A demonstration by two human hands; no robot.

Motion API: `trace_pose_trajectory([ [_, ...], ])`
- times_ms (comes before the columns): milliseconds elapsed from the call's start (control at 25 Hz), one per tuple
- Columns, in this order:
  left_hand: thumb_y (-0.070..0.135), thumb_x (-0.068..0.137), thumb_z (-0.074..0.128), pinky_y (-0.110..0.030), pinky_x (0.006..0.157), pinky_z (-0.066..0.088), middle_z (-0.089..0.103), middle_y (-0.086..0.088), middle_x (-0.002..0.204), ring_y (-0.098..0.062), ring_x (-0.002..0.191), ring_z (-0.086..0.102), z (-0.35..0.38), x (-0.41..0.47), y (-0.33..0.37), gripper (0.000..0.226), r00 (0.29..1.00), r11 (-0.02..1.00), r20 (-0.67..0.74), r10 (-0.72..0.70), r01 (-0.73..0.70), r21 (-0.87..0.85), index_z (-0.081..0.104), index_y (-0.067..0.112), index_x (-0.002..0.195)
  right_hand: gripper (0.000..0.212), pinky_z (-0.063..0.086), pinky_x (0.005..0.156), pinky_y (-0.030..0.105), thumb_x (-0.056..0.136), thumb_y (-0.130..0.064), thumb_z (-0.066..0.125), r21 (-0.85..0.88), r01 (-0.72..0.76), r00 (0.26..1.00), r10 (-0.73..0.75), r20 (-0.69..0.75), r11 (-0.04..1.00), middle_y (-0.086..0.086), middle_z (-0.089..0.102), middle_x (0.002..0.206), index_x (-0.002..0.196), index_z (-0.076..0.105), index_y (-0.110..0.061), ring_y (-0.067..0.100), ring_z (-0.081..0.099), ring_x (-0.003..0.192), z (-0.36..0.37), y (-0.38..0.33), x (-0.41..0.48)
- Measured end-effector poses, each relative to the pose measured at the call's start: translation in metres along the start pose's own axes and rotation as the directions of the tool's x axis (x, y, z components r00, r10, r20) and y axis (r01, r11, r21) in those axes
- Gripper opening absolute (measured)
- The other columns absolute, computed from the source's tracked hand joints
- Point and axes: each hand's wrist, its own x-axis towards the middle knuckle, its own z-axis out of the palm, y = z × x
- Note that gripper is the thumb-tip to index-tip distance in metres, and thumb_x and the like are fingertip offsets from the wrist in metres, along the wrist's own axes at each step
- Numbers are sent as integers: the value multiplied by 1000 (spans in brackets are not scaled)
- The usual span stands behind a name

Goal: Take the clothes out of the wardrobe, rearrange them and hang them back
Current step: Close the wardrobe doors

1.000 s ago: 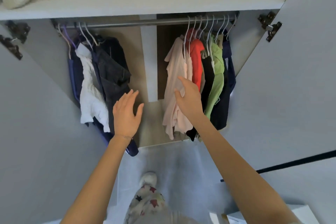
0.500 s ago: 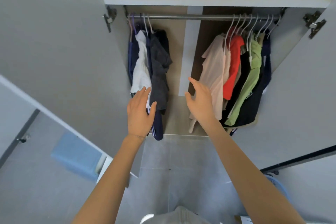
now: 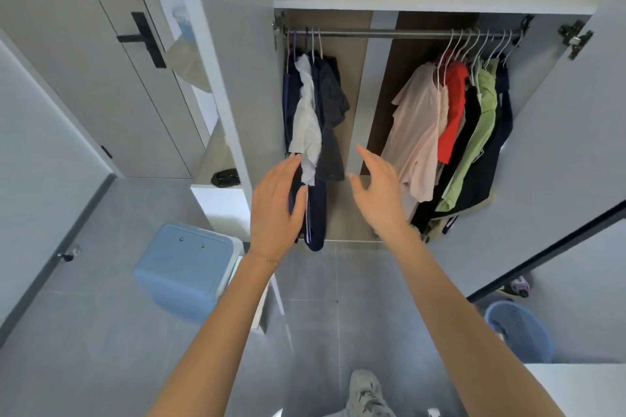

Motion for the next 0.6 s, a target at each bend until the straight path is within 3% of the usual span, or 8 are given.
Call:
trace_pose_trajectory([
  [120,27,99,44,-20,110,28,52,-2,139,-12,127,45,-30,1,-2,45,994,999,-105,22,-24,-23,42,12,141,54,27,110,31,98,-22,53,14,33,999,-33,14,999,-4,45,146,148,35,-29,17,34,136,0,-28,-12],
  [240,24,98,48,-26,113,29,47,0,142,-5,133,37,-58,12,-2,46,972,997,-235,-25,6,-82,39,15,143,53,21,108,25,99,-20,51,21,92,995,-93,38,996,-3,43,148,149,35,-26,17,32,137,-4,-53,-14],
  [360,23,98,51,-34,114,31,40,-3,142,-14,134,36,-80,36,0,51,941,989,-328,-79,33,-144,35,16,145,53,21,107,24,99,-21,52,24,130,991,-130,15,991,-3,44,147,149,35,-26,16,32,137,-12,-73,-7],
  [520,32,100,49,-32,120,18,21,2,159,-8,145,19,-92,71,2,67,972,954,-144,-186,144,-261,13,17,154,54,20,106,23,98,-19,52,24,169,986,-169,-8,985,-4,44,147,149,35,-26,16,32,137,-18,-83,-2],
  [600,29,101,46,-38,121,19,19,2,160,-9,147,18,-91,81,6,65,967,917,-88,-239,195,-348,11,14,154,56,20,108,23,98,-18,52,14,187,982,-187,-6,982,-3,42,148,150,34,-26,16,32,138,-22,-86,1],
])
